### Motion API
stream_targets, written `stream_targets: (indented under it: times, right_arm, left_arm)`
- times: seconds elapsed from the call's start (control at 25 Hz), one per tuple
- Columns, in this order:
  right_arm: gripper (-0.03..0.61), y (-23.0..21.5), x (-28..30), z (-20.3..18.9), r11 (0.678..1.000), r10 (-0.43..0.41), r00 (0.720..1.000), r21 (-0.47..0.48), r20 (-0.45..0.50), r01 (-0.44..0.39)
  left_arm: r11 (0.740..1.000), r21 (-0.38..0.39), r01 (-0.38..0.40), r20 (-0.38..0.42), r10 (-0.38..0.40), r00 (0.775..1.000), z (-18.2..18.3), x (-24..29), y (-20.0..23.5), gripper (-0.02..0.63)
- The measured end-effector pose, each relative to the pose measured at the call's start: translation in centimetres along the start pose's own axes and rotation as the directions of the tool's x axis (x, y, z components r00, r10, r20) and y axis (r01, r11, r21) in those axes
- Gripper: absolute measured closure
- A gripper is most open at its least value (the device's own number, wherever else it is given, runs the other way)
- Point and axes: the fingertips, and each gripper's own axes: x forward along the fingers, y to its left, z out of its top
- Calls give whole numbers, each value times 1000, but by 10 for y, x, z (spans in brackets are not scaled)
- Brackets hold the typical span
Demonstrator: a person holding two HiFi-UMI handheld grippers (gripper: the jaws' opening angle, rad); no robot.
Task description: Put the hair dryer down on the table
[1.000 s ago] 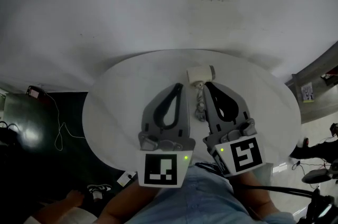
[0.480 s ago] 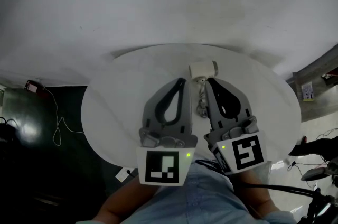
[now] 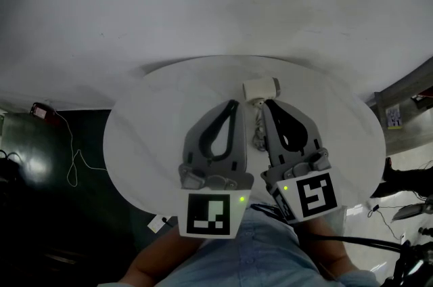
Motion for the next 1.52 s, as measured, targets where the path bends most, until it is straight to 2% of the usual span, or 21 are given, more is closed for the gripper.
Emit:
stream_targets:
  times: [0.2, 0.8, 1.52]
  right_arm:
    - [568, 1, 0, -7, 1000, 1, 999, -1, -38, -1]
    - [568, 0, -1, 0, 1000, 1, 1000, -6, -3, -1]
    - [568, -10, -8, -1, 1000, -9, 1000, 2, -5, 9]
  left_arm:
    - [1000, 4, 1, -3, -1, 1000, 0, 0, 2, 600]
    - [1000, 6, 8, 1, -8, 1000, 1, -1, -4, 600]
    - [999, 20, 37, -3, -37, 999, 0, 4, -18, 600]
